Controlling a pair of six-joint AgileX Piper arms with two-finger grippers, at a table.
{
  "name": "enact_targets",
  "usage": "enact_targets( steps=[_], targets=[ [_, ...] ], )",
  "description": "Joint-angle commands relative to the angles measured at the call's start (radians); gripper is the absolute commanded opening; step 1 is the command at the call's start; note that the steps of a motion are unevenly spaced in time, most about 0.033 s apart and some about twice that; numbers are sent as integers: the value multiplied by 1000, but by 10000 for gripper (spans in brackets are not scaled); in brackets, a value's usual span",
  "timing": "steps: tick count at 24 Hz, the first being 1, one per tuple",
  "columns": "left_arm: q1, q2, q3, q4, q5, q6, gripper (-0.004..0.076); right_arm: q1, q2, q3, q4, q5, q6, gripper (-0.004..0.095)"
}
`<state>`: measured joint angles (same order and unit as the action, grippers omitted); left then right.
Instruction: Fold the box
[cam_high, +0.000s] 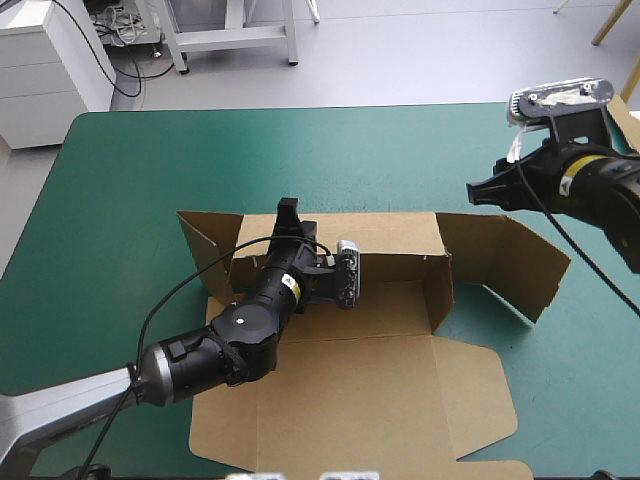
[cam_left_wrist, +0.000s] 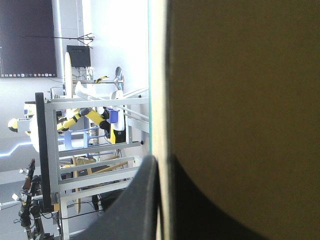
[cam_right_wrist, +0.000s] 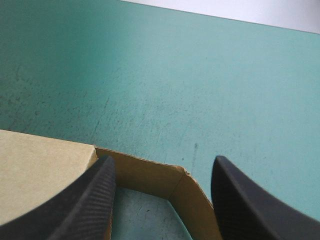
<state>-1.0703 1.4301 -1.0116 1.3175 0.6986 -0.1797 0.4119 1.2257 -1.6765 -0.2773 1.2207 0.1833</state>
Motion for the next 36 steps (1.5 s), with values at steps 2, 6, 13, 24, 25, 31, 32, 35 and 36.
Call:
enact_targets(
  steps=[2, 6, 13, 24, 25, 31, 32, 35, 36],
  targets=[
    [1, -33, -19, 21, -9, -14, -8, -152, 75, -63, 172, -51, -157, 538],
    [1, -33, -19, 21, -10, -14, -8, -268, 175, -72, 332, -51, -271, 538],
    [1, -33, -19, 24, -15, -8, -8, -309, 335, -72, 392, -53, -416, 538],
    [1, -33, -19, 26, -44, -11, -8, -309, 441, -100, 517, -51, -515, 538],
    [1, -33, -19, 26, -51, -11, -8, -309, 441, -98, 517, -51, -509, 538],
    [1, -33, -19, 26, -62, -11, -8, -309, 392, -28, 520, -49, -506, 538],
    [1, -33, -19, 26, -62, -11, -8, -309, 385, -28, 520, -49, -508, 537],
    [1, -33, -19, 26, -62, -11, -8, -309, 360, -9, 517, -49, -526, 538],
    [1, -33, -19, 26, -62, -11, -8, -309, 355, 5, 513, -49, -534, 537]
  ],
)
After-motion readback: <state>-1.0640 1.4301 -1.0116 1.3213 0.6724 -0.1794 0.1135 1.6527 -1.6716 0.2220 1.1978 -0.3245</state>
